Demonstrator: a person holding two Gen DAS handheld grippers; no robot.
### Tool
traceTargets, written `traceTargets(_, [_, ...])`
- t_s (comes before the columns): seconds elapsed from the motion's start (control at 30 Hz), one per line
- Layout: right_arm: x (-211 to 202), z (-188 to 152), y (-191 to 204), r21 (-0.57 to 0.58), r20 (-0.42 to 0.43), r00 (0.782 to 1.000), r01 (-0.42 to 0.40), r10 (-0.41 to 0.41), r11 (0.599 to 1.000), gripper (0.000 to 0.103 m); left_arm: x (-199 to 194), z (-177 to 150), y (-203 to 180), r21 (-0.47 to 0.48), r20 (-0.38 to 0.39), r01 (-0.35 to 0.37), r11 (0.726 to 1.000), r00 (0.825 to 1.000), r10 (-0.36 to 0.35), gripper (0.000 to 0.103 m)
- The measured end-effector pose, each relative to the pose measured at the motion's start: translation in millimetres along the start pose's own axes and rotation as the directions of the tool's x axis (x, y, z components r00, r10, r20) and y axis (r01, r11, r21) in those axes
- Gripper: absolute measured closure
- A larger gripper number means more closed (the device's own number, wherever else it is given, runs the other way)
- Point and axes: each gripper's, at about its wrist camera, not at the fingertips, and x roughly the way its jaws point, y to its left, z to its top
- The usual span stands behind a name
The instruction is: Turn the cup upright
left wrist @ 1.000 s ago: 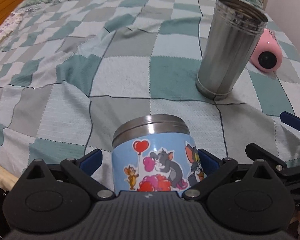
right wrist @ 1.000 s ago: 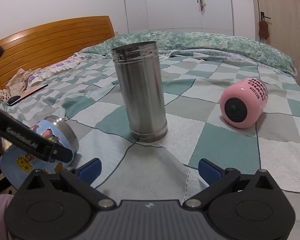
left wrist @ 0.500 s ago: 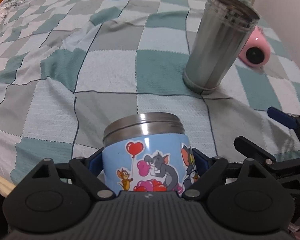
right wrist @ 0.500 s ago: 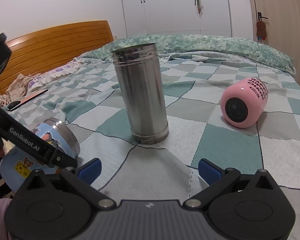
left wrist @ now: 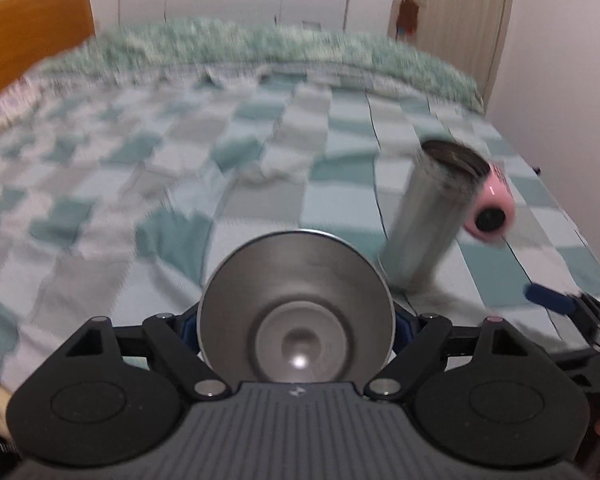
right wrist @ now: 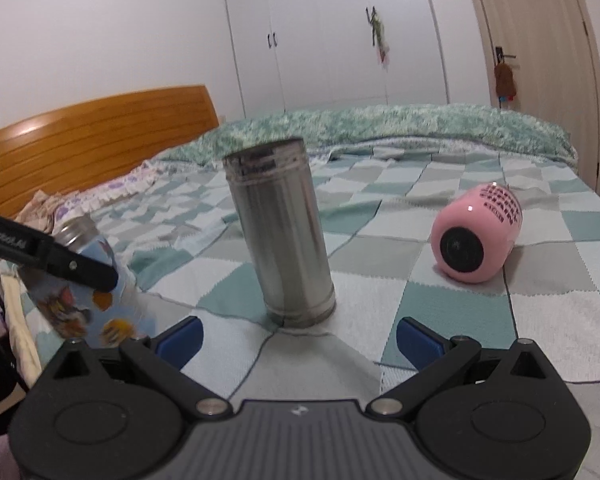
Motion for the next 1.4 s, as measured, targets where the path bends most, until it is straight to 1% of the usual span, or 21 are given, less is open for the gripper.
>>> traceTargets(0.03, [-0.6,0.9,0.5,0.006,0.015,1.000,0.007,-0.007,1.000,0.000,0.4,2.9,0.3,0.013,0.034,-0.025,1.000,0.999,0.024,0.018])
traceTargets(0.1, [-0.3,2.1,1.3,0.014,0.037,0.999,0.020,-0.020,1.000,0.000,6.6,8.9,2.1,0.020,0.075,-0.062,0.998,0.995,0.060,0.018])
traceTargets(0.17, [1.6,3.1,3.1,0.015,0.056,0.998,0.039,-0.040,0.999,0.000,15.8,15.5,7.4,0.006,0.093,-0.059,0.998,0.994,0.058,0.018])
traceTargets(0.23, [3.9,3.6,3.9,0.009,0.068,0.996,0.059,-0.060,0.998,0.000,26.2,19.2,11.0,-0.005,0.093,-0.056,0.998,0.994,0.056,0.018])
traceTargets(0.37, [8.4,3.6,7.4,-0.007,0.089,0.992,0.092,-0.091,0.996,0.000,47.6,21.8,13.1,0.016,0.125,-0.075,0.997,0.989,0.073,0.018])
traceTargets(0.43, [10.0,3.9,8.7,-0.014,0.095,0.990,0.101,-0.100,0.995,0.000,57.6,21.3,13.3,0.026,0.127,-0.083,0.996,0.989,0.079,0.018])
traceTargets(0.5, [12.2,3.7,9.4,-0.021,0.097,0.989,0.110,-0.108,0.994,0.000,72.5,18.8,13.9,0.043,0.092,-0.087,0.995,0.992,0.083,0.018])
traceTargets(0.57, [13.4,3.4,9.9,-0.023,0.098,0.989,0.117,-0.114,0.993,0.000,78.7,18.1,13.3,0.064,0.118,-0.089,0.994,0.990,0.081,0.018])
traceTargets(0.77, [13.1,2.9,9.2,-0.020,0.101,0.988,0.123,-0.121,0.992,0.000,84.4,21.3,15.1,0.074,0.119,-0.078,0.994,0.991,0.069,0.018])
traceTargets(0.8, [12.7,2.6,9.3,-0.021,0.103,0.987,0.124,-0.121,0.992,0.000,83.4,21.1,16.0,0.074,0.122,-0.077,0.994,0.990,0.068,0.016])
traceTargets(0.83, [11.7,2.2,9.7,-0.022,0.108,0.987,0.124,-0.121,0.992,0.000,82.0,21.0,16.5,0.073,0.126,-0.081,0.994,0.989,0.071,0.005])
traceTargets(0.87, [10.1,1.6,10.4,-0.023,0.115,0.986,0.124,-0.120,0.992,0.000,77.7,20.2,17.1,0.072,0.141,-0.088,0.994,0.987,0.077,0.000])
traceTargets(0.93, [7.0,1.8,10.7,-0.024,0.130,0.984,0.126,-0.121,0.992,0.000,64.7,18.2,18.4,0.069,0.180,-0.087,0.994,0.981,0.073,0.000])
traceTargets(1.03, [-0.5,0.7,13.1,-0.024,0.153,0.979,0.136,-0.131,0.990,0.000,43.4,14.5,21.3,0.045,0.219,-0.054,0.998,0.975,0.043,0.000])
traceTargets(1.17, [-19.2,-1.6,19.2,-0.006,0.185,0.972,0.148,-0.145,0.989,0.000,8.0,3.9,20.5,0.034,0.275,-0.027,0.999,0.961,0.016,0.000])
traceTargets(1.23, [-33.5,-5.6,25.1,-0.006,0.208,0.967,0.155,-0.151,0.988,0.000,-11.8,-6.2,17.0,0.049,0.309,-0.012,0.999,0.951,-0.004,0.000])
traceTargets(1.4, [-67.0,-16.6,40.2,-0.027,0.231,0.959,0.174,-0.163,0.984,0.000,-61.3,-45.8,3.0,0.090,0.403,-0.014,0.996,0.915,-0.023,0.000])
